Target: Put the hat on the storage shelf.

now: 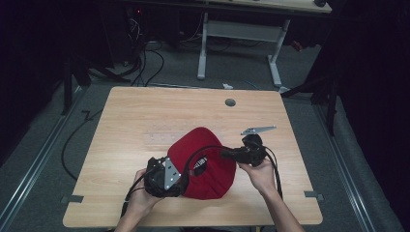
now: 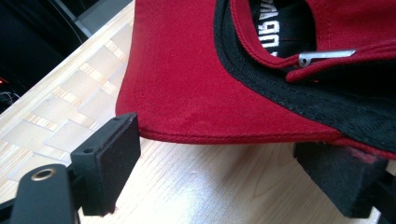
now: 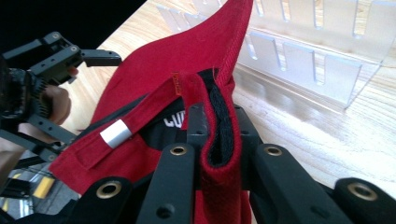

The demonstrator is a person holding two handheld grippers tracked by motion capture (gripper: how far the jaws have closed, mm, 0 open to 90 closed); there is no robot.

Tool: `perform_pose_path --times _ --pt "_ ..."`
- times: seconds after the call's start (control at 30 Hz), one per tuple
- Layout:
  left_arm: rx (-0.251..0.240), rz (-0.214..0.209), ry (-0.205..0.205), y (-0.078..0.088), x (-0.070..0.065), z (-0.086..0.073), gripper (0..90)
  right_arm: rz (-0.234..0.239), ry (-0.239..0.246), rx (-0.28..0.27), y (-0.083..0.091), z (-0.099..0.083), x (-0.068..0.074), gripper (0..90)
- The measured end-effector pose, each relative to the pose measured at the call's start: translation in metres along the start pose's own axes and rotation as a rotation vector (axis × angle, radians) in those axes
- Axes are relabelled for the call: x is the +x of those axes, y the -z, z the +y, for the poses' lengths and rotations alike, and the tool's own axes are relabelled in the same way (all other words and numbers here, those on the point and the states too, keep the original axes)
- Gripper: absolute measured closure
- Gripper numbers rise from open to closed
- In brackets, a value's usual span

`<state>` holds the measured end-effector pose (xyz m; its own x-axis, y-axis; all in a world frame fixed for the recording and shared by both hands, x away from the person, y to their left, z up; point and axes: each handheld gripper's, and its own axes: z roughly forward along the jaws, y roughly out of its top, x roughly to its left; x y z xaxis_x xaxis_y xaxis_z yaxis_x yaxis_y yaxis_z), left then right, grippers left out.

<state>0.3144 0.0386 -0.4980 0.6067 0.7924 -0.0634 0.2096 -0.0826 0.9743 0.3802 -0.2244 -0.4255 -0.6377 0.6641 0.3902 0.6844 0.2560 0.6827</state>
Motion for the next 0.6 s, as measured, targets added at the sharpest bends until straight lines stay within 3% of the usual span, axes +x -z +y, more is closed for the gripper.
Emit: perform_pose_path --times 0.13,0.27,0.6 --pt "-0.009 -0.003 -0.002 0.002 0.002 0.001 17.3 0.027 -0.007 0.015 0.001 0.001 -0.002 82.2" --pt "-0.033 -0.017 0.021 0.006 0.005 0.006 18.1 0.037 -0.016 0.045 0.0 0.001 -0.005 82.3" --pt "-0.052 -0.04 -0.003 0.01 0.002 0.006 17.0 0.082 -0.056 0.072 -0.004 0.002 -0.012 82.3"
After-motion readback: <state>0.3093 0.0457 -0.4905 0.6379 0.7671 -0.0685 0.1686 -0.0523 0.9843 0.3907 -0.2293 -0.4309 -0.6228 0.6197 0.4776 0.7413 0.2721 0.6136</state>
